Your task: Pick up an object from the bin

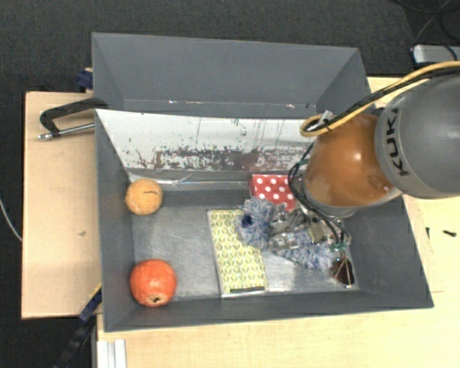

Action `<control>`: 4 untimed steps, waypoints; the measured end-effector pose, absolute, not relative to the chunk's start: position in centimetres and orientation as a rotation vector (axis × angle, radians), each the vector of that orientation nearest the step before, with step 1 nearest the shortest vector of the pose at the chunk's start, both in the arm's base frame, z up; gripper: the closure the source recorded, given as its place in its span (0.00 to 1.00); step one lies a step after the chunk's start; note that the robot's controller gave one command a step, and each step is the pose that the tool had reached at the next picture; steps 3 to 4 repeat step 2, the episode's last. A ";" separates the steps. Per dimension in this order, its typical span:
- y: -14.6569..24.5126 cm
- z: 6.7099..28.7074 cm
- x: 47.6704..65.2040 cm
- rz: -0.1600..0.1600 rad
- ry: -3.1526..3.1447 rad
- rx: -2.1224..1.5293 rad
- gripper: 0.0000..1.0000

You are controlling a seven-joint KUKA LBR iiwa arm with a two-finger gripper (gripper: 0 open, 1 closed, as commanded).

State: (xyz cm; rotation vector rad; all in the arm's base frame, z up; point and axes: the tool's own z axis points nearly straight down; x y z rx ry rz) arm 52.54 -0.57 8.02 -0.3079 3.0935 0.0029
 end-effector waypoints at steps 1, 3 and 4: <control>0.9 10.5 52.6 0.000 3.121 -0.275 1.00; 0.0 21.7 51.0 0.001 3.125 -0.273 1.00; 0.0 21.7 51.0 0.001 3.125 -0.273 1.00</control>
Offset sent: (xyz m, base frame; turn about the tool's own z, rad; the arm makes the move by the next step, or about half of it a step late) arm -0.0160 0.0049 0.1364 0.0235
